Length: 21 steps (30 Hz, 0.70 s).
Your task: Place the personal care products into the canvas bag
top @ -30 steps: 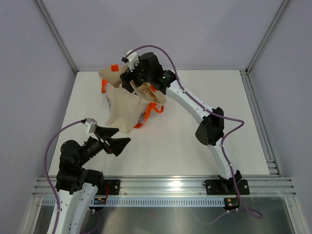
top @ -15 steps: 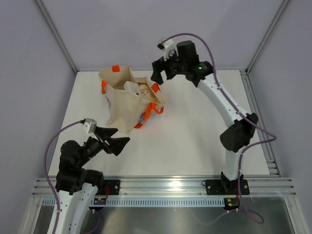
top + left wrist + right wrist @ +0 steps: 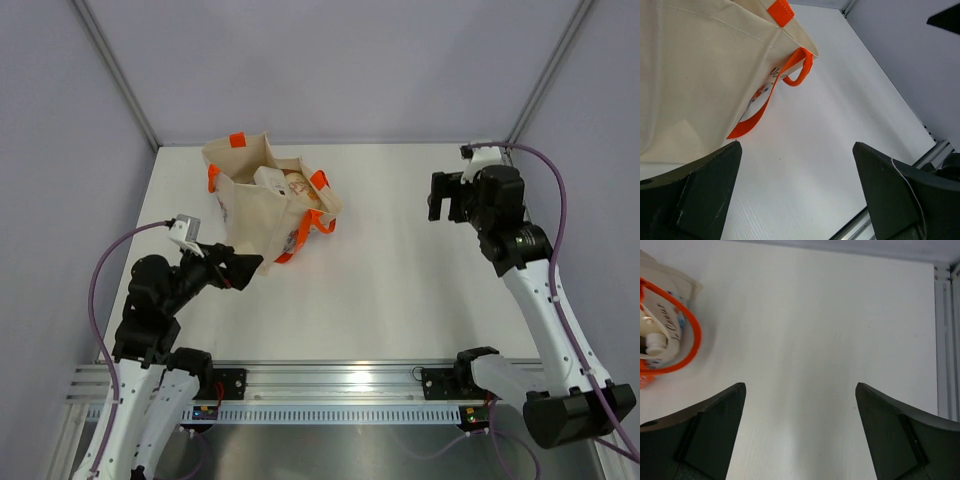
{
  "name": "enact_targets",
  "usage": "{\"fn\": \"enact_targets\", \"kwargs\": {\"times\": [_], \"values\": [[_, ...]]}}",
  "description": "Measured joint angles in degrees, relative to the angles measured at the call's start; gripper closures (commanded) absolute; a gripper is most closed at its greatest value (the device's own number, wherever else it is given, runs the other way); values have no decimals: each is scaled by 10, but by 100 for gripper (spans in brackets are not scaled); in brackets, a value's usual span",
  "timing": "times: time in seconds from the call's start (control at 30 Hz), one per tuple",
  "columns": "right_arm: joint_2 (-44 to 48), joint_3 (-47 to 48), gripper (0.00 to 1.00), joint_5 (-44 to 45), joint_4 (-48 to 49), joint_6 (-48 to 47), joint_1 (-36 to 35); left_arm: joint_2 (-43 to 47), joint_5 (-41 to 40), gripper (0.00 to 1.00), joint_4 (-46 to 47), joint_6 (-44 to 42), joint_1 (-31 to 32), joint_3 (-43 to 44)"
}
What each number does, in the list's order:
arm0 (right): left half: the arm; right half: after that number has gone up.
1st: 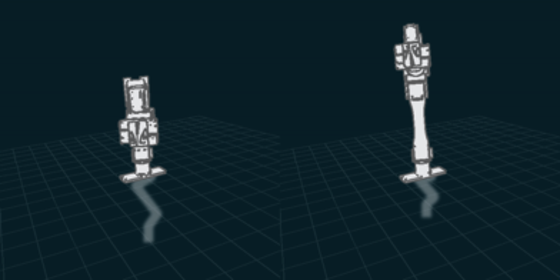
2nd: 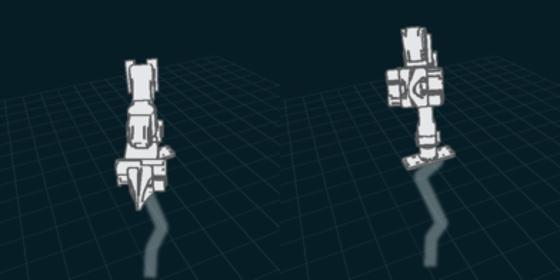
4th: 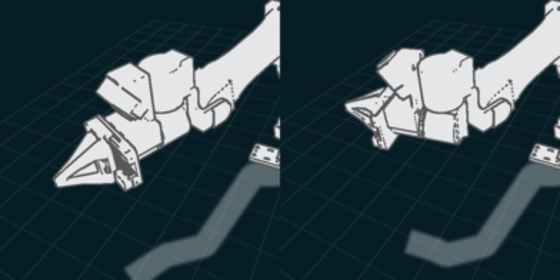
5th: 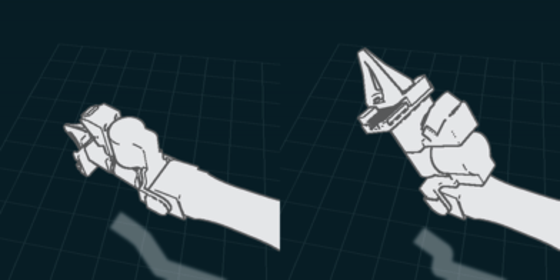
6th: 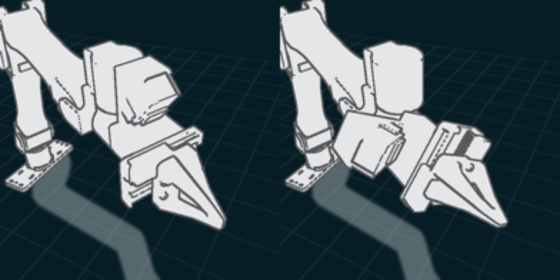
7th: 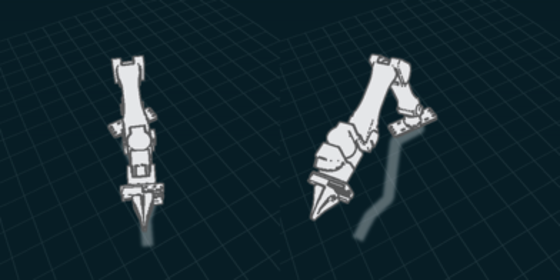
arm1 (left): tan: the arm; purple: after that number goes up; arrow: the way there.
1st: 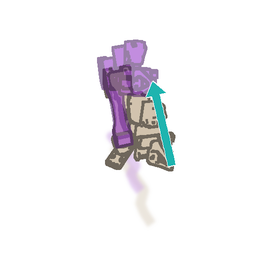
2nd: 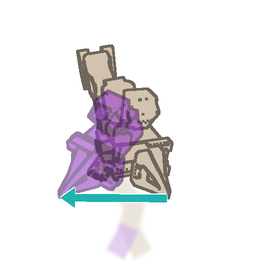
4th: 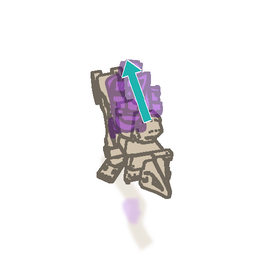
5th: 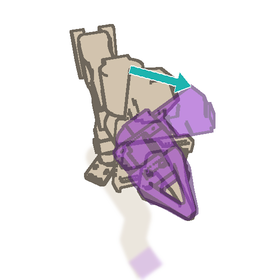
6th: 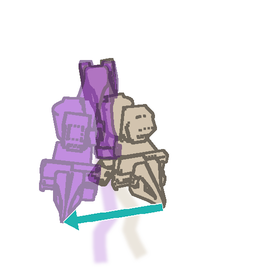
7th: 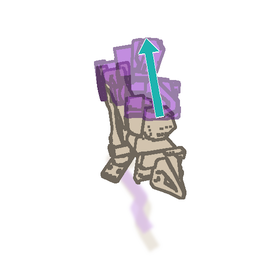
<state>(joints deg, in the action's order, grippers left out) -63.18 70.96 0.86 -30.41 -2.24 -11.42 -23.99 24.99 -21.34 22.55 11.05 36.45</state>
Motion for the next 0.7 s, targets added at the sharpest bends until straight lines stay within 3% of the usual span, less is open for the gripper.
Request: {"fn": "enact_targets", "kwargs": {"times": [0.2, 0.43, 0.7], "values": [[124, -139, 0, 101, -9, 16, 5, -46, -39, 1, -1, -1, 0, 16], [238, -192, 0, 188, -11, 21, 11, -51, -79, 1, -3, -2, 0, 19], [256, -229, 0, 201, -7, 21, 13, -51, -113, 1, -16, -6, 0, 19]]}}
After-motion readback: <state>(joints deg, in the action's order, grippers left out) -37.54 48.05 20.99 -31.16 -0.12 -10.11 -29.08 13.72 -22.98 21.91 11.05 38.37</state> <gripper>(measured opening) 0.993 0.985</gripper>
